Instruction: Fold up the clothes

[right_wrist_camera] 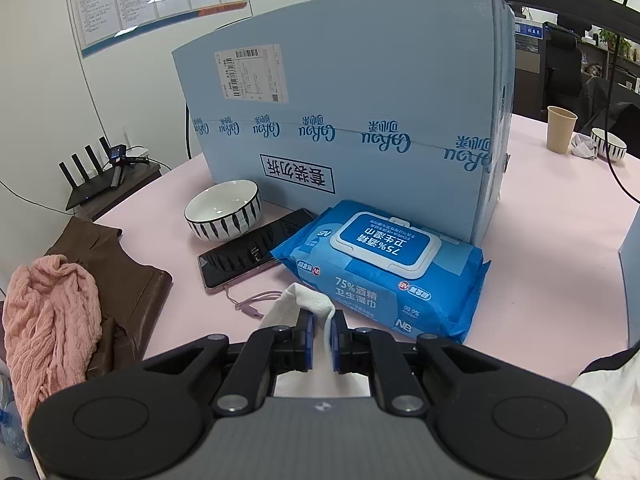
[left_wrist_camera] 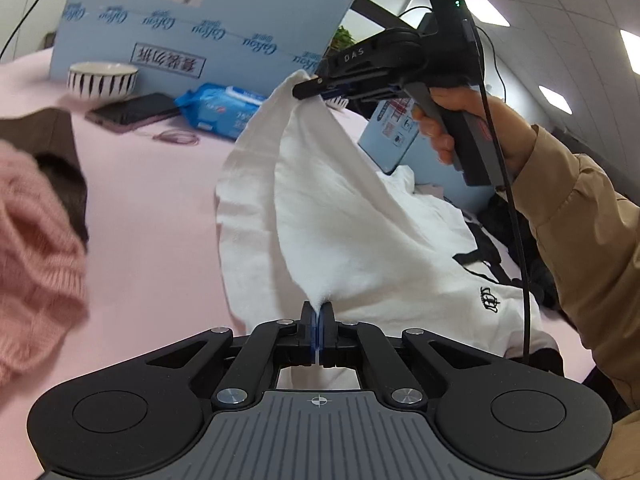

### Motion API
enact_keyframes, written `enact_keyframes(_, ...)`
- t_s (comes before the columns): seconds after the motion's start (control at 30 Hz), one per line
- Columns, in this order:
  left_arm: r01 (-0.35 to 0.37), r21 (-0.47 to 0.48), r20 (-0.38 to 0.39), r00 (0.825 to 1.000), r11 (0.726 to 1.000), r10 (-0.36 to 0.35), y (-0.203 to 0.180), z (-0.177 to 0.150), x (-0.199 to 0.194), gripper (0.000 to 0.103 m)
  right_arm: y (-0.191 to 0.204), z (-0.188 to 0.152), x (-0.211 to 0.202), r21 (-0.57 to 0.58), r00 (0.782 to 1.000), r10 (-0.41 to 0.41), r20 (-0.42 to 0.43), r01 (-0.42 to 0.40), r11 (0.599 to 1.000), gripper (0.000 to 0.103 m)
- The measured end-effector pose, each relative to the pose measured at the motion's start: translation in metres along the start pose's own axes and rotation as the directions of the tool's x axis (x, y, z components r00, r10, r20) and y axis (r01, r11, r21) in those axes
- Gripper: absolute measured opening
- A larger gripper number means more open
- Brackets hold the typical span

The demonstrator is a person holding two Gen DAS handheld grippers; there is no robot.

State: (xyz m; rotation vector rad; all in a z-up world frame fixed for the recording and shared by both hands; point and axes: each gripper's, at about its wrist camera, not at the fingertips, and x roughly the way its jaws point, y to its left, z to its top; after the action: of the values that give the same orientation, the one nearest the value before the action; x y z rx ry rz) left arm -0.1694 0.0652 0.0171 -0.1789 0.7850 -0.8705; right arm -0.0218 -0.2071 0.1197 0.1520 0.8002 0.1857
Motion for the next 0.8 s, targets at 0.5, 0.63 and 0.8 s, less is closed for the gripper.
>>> enact_keyframes(0.5,-0.029,-0.042,-0.032,0.999,0.999,0.028,0.002,-0.02,-0.018,0.0,0.013,-0.007,0.052,0.033,0.999,0.014,-0.037,-0.013,0.999,0.01)
enact_keyframes(0.63,-0.039,-0.037,-0.036,0.999,0.999,0.038,0.0,-0.023,-0.024,0.0,0.014,-0.014,0.073,0.062,0.998,0.021,-0.056,-0.017,0.998,0.01)
enact_keyframes(0.8,-0.075,-0.04,-0.043,0.996,0.996,0.073,0.0,-0.024,-0.032,0.003,0.012,-0.026,0.102,0.1,0.994,0.039,-0.097,-0.03,0.995,0.019)
